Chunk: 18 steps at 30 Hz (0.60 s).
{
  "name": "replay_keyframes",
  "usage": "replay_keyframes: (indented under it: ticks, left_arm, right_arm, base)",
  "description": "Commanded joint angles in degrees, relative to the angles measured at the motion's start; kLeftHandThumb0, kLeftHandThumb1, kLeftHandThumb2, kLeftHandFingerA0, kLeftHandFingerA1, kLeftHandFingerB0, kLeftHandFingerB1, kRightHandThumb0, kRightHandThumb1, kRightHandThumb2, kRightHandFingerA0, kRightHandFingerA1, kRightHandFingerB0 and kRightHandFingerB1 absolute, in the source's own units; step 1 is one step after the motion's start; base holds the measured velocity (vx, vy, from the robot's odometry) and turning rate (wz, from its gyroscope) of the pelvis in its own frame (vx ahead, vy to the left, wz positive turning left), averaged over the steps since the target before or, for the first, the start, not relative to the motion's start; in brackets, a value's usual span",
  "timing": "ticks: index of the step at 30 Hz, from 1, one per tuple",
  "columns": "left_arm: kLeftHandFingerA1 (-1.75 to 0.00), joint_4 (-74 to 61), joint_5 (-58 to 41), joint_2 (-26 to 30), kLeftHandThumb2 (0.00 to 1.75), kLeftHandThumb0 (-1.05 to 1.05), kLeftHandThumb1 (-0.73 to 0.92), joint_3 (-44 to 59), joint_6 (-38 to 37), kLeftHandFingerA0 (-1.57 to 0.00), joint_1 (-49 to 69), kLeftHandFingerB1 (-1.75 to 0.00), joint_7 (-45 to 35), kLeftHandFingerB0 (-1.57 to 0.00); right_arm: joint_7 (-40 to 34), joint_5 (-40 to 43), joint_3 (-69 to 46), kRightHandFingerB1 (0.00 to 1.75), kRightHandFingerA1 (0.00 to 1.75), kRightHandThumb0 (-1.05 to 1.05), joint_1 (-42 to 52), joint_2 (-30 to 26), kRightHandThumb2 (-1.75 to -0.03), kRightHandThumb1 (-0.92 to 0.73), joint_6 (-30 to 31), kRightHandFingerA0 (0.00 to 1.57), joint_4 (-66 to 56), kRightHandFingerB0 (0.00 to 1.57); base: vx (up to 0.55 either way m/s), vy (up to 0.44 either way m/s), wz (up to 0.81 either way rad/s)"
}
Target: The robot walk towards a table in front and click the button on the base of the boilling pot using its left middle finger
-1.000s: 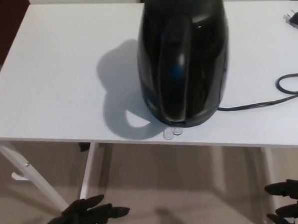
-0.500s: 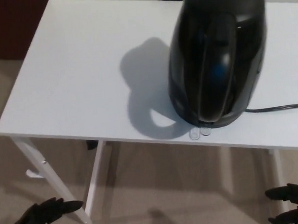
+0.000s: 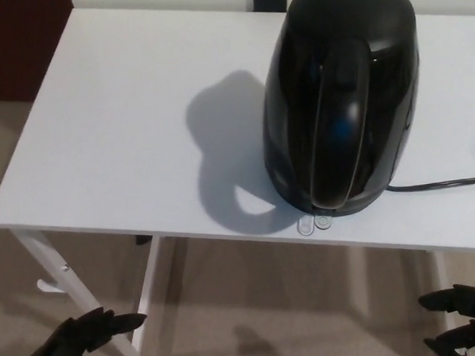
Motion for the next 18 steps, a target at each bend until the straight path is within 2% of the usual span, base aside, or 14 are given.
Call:
replay_keyframes:
  ticks: [1, 2, 3, 5, 10, 12, 14, 15, 16, 18]
  left_arm:
    - [-0.47, -1.4, 5.4, 1.3, 0.8, -0.61, 0.53, -1.1, -2.8, -0.39, -0.1, -0.43, 3.3, -0.29]
    - [-0.47, -1.4, 5.5, 1.4, 0.8, -0.61, 0.53, -1.2, -2.8, -0.39, -0.1, -0.43, 3.4, -0.29]
    - [-0.32, -8.2, 16.3, 4.7, 0.6, -0.57, 0.67, -3.7, -5.2, -0.34, -0.2, -0.3, 6.4, -0.28]
    - [-0.32, -14.6, 24.8, 7.6, 0.61, -0.57, 0.7, -6.1, -6.2, -0.32, 0.8, -0.29, 8.0, -0.26]
    - [-0.32, -20.0, 29.4, 9.8, 0.62, -0.55, 0.72, -8.8, -7.4, -0.3, 0.7, -0.29, 7.9, -0.26]
    - [-0.31, -27.5, 34.1, 10.5, 0.63, -0.57, 0.75, -12.4, -8.2, -0.28, 0.2, -0.28, 3.8, -0.23]
    - [-0.31, -28.2, 34.3, 10.9, 0.63, -0.57, 0.75, -13.0, -7.5, -0.28, 0.2, -0.28, 4.0, -0.23]
    - [-0.33, -30.3, 36.3, 10.4, 0.62, -0.54, 0.74, -14.7, -9.6, -0.3, -2.2, -0.29, 4.0, -0.26]
    - [-0.32, -32.1, 37.0, 10.1, 0.63, -0.53, 0.74, -15.9, -9.7, -0.29, -3.4, -0.29, 2.6, -0.25]
    - [-0.33, -33.7, 37.7, 9.9, 0.63, -0.52, 0.75, -17.1, -9.3, -0.29, -4.7, -0.29, 1.4, -0.26]
  right_arm:
    - [-0.1, -0.4, 0.0, 0.42, 0.45, -0.45, -0.3, -0.6, -0.57, -0.48, 0.8, 0.79, 0.4, 0.68]
    - [-0.1, -0.4, 0.0, 0.42, 0.45, -0.45, -0.3, -0.6, -0.57, -0.48, 0.8, 0.79, 0.4, 0.68]
    - [-0.2, -0.4, 0.0, 0.42, 0.45, -0.47, -0.9, -0.5, -0.57, -0.48, 1.1, 0.8, 0.8, 0.68]
    - [0.0, -0.2, 0.0, 0.42, 0.45, -0.45, -0.1, -0.4, -0.57, -0.48, 0.6, 0.8, 0.6, 0.68]
    - [0.4, 0.4, -0.3, 0.42, 0.45, -0.44, 0.5, -0.2, -0.56, -0.48, 0.2, 0.8, 0.4, 0.68]
    - [0.1, -0.2, 0.2, 0.42, 0.45, -0.46, 1.7, -0.6, -0.58, -0.49, 0.5, 0.79, -0.4, 0.68]
    - [0.1, -0.3, 0.2, 0.42, 0.45, -0.46, 1.7, -0.6, -0.58, -0.49, 0.6, 0.79, -0.5, 0.68]
    - [0.2, -0.3, 0.3, 0.42, 0.45, -0.44, 1.4, -0.8, -0.57, -0.49, 0.8, 0.78, -1.1, 0.69]
    - [-0.1, -0.7, 0.5, 0.54, 0.61, -0.47, 1.3, -1.0, -0.83, -0.45, 0.5, 0.73, -1.2, 0.58]
    - [-0.1, -0.6, 0.5, 0.54, 0.61, -0.47, 1.2, -1.1, -0.83, -0.44, 0.6, 0.72, -1.0, 0.58]
  base:
    - [0.0, 0.0, 0.0]
    - [0.0, 0.0, 0.0]
    - [0.0, 0.0, 0.0]
    - [0.0, 0.0, 0.0]
    - [0.0, 0.0, 0.0]
    - [0.0, 0.0, 0.0]
    - [0.0, 0.0, 0.0]
    - [0.0, 0.0, 0.0]
    - [0.0, 0.0, 0.0]
    - [0.0, 0.0, 0.0]
